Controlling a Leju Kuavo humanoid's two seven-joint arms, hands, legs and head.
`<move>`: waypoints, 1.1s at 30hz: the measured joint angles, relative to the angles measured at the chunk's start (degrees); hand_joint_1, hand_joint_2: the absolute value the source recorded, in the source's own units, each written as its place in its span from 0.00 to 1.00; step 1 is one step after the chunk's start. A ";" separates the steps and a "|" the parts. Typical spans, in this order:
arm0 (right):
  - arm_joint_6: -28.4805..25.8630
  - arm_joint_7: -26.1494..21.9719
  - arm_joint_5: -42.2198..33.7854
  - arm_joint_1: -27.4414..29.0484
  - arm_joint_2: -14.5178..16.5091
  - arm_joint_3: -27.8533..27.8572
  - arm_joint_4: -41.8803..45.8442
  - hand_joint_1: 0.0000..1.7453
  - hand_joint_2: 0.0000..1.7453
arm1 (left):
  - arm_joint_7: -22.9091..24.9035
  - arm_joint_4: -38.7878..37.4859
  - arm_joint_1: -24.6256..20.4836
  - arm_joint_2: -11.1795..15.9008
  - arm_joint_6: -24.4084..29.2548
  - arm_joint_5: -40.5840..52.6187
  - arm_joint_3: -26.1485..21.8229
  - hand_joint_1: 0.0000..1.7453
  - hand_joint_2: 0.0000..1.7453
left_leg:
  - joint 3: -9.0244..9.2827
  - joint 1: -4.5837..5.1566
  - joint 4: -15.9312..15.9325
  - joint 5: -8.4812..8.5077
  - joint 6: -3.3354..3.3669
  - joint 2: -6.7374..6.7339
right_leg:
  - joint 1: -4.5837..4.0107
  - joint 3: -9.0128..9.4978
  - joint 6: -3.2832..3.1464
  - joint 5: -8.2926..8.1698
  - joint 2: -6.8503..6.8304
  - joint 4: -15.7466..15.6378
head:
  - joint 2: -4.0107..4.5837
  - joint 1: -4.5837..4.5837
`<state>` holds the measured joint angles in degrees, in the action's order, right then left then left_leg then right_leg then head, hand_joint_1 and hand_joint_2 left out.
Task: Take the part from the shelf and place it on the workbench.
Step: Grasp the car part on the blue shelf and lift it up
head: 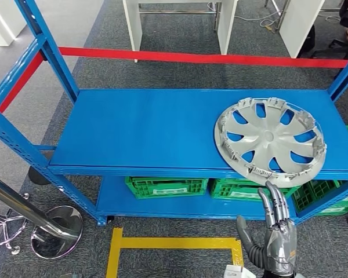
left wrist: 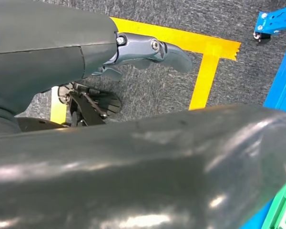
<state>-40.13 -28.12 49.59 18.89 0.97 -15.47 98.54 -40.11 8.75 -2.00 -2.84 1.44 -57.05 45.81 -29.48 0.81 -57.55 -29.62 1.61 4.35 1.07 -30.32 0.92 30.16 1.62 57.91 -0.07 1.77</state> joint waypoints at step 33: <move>0.02 21.61 39.55 -11.66 0.27 16.35 -16.55 0.00 1.00 | 11.59 0.05 -4.18 -0.02 7.68 11.41 13.19 0.00 0.00 | -0.01 0.02 -0.10 0.03 0.07 -0.13 | 0.01 0.05 0.16 -0.11 0.11 -0.04 | 0.00 -0.01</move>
<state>-40.11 -6.51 89.14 7.23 1.24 0.89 81.99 -28.52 8.80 -6.18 -2.86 9.11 -45.63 59.00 -29.49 0.83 -57.65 -29.59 1.68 4.22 1.09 -30.28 1.07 30.04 1.73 57.86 -0.07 1.76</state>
